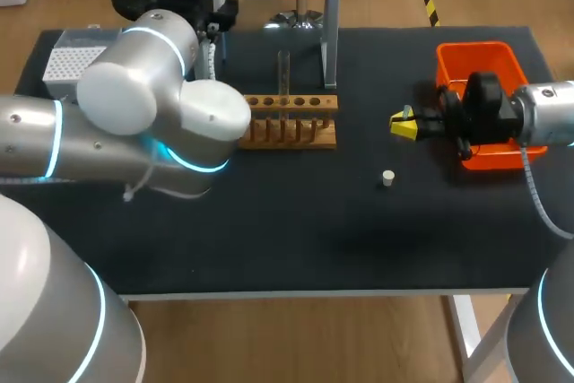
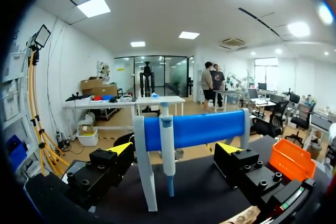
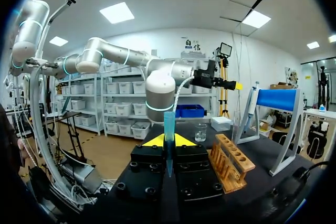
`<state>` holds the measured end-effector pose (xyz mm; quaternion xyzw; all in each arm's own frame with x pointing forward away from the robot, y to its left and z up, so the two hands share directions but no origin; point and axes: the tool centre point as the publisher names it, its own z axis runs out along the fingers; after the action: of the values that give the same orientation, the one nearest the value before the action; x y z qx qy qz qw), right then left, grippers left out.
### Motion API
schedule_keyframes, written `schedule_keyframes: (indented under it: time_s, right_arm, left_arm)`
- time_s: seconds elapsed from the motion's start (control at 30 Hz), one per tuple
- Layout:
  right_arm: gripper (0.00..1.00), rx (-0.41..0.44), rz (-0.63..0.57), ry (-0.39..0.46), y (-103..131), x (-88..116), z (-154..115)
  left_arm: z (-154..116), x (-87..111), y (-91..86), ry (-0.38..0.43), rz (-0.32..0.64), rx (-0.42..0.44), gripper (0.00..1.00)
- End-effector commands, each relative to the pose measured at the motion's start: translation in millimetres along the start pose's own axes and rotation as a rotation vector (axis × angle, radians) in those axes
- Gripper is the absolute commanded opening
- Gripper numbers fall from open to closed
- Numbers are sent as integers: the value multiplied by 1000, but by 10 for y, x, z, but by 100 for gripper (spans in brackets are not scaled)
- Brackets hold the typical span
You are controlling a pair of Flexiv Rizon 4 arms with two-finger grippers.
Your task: Invert the test tube, pick up the pipette, mount the tip to pipette, aspirate from beaker and dispense into the tube, eject the tip, return the pipette, and cap with the stopper.
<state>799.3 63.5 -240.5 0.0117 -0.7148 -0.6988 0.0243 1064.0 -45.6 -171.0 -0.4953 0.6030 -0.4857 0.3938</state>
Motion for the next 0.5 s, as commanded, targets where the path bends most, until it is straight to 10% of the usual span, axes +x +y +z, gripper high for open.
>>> schedule_keyframes:
  time_s: [0.03, 0.5]
  right_arm:
    - [0, 1, 0, -1, 1, 8, -3]
    - [0, 1, 0, -1, 1, 8, -3]
  left_arm:
    - [167, 54, 3, -48, 1, 3, 100]
    - [487, 26, 37, -37, 21, -41, 100]
